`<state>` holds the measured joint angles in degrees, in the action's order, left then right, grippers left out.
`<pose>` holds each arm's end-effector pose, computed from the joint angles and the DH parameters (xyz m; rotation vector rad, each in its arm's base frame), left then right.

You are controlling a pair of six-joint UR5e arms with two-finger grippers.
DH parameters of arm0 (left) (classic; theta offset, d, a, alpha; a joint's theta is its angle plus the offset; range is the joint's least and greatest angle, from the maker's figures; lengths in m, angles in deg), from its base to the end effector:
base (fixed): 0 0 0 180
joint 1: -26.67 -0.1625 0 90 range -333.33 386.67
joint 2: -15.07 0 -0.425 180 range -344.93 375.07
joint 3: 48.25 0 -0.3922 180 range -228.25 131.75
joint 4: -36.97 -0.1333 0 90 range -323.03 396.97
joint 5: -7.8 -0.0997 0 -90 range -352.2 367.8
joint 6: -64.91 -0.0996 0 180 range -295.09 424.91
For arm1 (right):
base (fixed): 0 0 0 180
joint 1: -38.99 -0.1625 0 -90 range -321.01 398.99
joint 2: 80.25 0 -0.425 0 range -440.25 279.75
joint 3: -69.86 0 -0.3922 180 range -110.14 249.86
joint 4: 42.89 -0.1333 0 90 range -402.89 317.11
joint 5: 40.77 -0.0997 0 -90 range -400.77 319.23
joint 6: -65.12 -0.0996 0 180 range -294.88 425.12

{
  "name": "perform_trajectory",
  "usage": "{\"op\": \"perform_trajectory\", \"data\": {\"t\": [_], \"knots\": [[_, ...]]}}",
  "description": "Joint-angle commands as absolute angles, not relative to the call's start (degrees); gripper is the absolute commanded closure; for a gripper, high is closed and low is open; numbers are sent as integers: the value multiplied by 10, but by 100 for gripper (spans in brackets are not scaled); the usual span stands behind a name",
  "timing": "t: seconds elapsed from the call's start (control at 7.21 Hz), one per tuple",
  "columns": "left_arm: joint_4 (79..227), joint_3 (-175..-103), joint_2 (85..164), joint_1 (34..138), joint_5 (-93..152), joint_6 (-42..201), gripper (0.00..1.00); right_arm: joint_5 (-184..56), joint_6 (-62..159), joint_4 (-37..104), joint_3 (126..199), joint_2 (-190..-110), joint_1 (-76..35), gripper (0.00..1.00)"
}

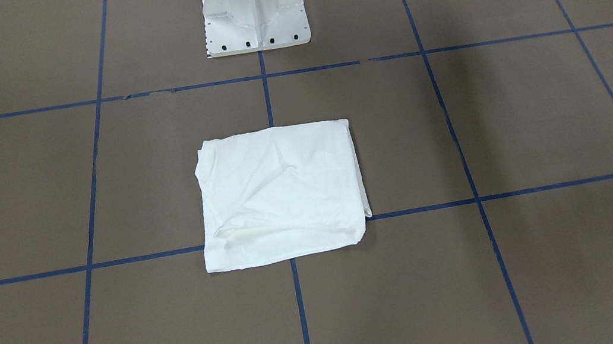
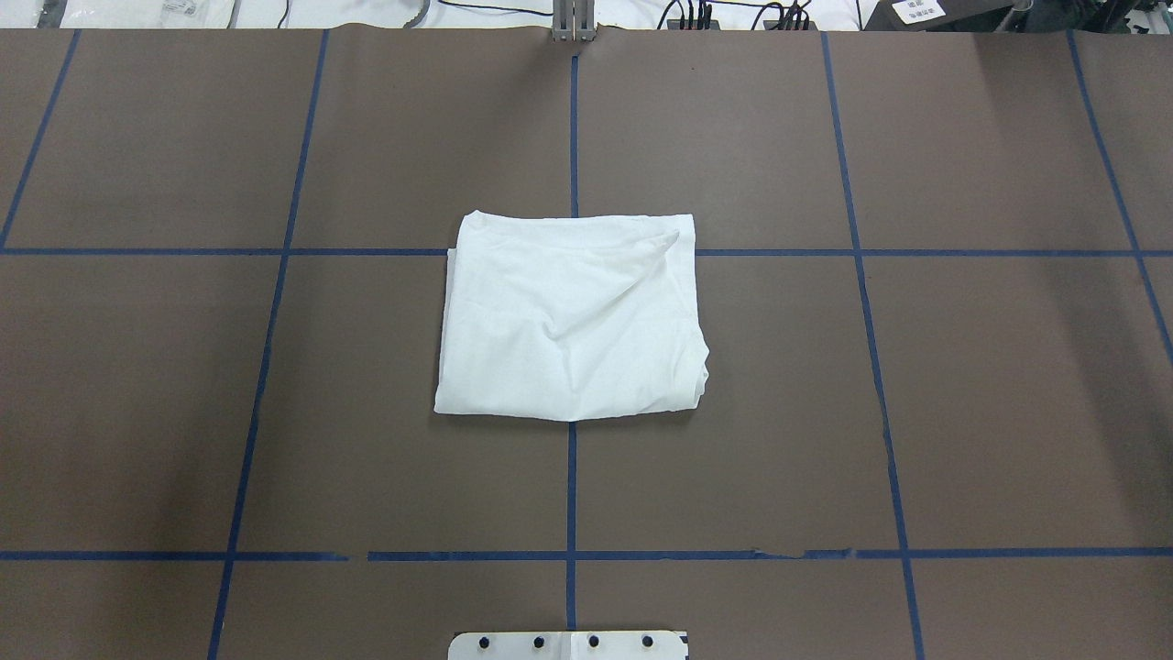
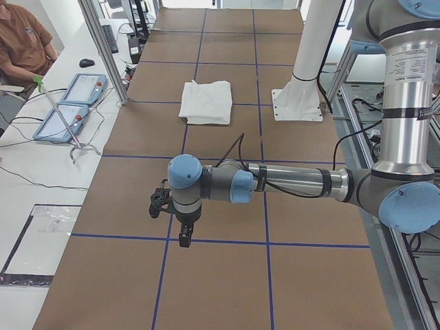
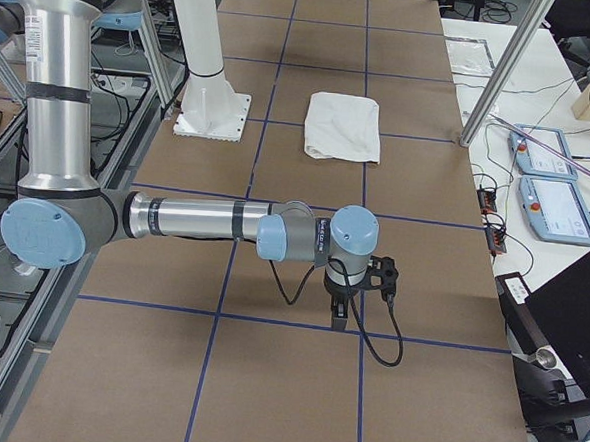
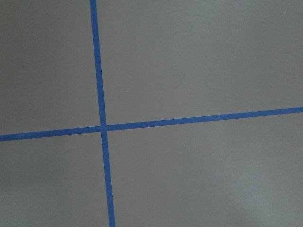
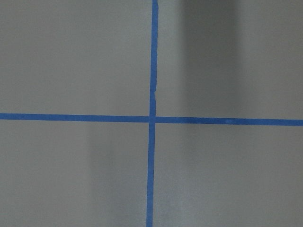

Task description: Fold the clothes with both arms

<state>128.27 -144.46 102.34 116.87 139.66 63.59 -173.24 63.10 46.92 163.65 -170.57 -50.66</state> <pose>-0.0685 -0.4765 0.6288 0.0894 0.7291 0.0491 0.0630 -0.4937 0.6307 0.0456 -0.7421 0.0041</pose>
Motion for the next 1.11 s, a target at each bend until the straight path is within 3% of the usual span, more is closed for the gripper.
{"op": "perform_trajectory", "data": {"t": [0.0, 0.42, 0.97], "knots": [[1280, -1452, 1021, 1168, 1405, 636, 0, -1730, 630, 466, 1643, -1715, -507, 0], [1279, -1463, 1022, 1168, 1404, 636, 0, -1730, 563, 463, 1666, -1762, -507, 0], [1275, -1472, 1019, 1169, 1405, 636, 0, -1733, 561, 463, 1671, -1767, -502, 0]]}}
